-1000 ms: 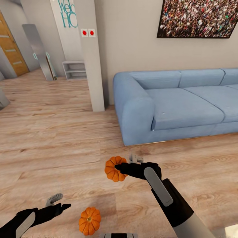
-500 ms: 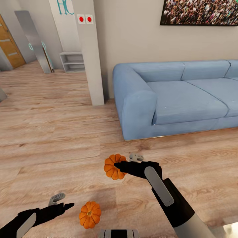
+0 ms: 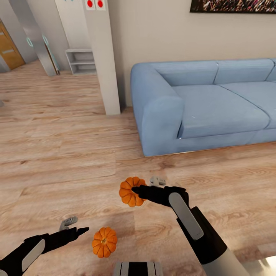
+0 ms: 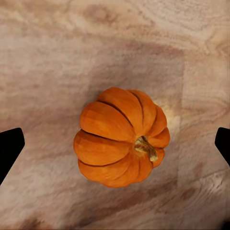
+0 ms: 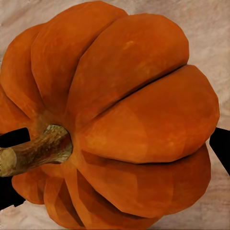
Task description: Place each of the two pumpkins and all three candles from the living room inside a cabinet in the living room (use any cabinet), then make sure every cabinet is closed, and position the cauldron so it is next to a table in the living room.
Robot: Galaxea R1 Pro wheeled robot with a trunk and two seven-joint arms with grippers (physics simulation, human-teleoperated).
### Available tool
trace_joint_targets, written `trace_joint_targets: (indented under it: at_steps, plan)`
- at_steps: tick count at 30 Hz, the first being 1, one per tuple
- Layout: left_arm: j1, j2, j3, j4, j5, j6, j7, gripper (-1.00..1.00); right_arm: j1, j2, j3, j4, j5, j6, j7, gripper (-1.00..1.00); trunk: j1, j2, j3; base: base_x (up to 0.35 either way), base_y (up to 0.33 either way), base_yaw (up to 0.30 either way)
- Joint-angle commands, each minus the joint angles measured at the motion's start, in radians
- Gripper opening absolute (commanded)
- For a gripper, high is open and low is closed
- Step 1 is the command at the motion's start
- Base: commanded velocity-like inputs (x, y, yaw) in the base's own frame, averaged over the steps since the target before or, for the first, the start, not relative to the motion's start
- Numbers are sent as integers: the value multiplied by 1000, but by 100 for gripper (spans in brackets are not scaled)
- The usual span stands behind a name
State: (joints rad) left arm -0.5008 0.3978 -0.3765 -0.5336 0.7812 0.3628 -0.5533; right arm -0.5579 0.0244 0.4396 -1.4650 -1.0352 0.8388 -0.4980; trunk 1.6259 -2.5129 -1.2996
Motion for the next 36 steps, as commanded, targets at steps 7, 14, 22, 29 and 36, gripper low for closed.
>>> trace_joint_targets:
  at_steps: [7, 14, 22, 29, 36]
  plan:
    - [-1, -2, -7, -2, 6, 5, 0, 100, 1, 0, 5, -63, -12, -3, -11, -100, 3, -2, -28, 0, 0, 0]
    - [-2, -2, -6, -33, 3, 7, 2, 100, 1, -1, 0, -65, -12, -5, -11, -100, 6, -4, -55, 0, 0, 0]
    - [-2, -6, -10, -44, 2, 3, 11, 100, 1, -3, -1, -65, -12, 4, -4, -100, 10, -6, -86, 0, 0, 0]
    - [-2, -24, -13, -43, -4, -4, 12, 100, 1, -3, -1, -68, -12, 5, 0, -100, 13, -7, -113, 0, 0, 0]
    - [-2, -26, -14, -48, -5, -7, 6, 100, 1, -6, -1, -70, -14, 5, 5, -100, 16, -9, -140, 0, 0, 0]
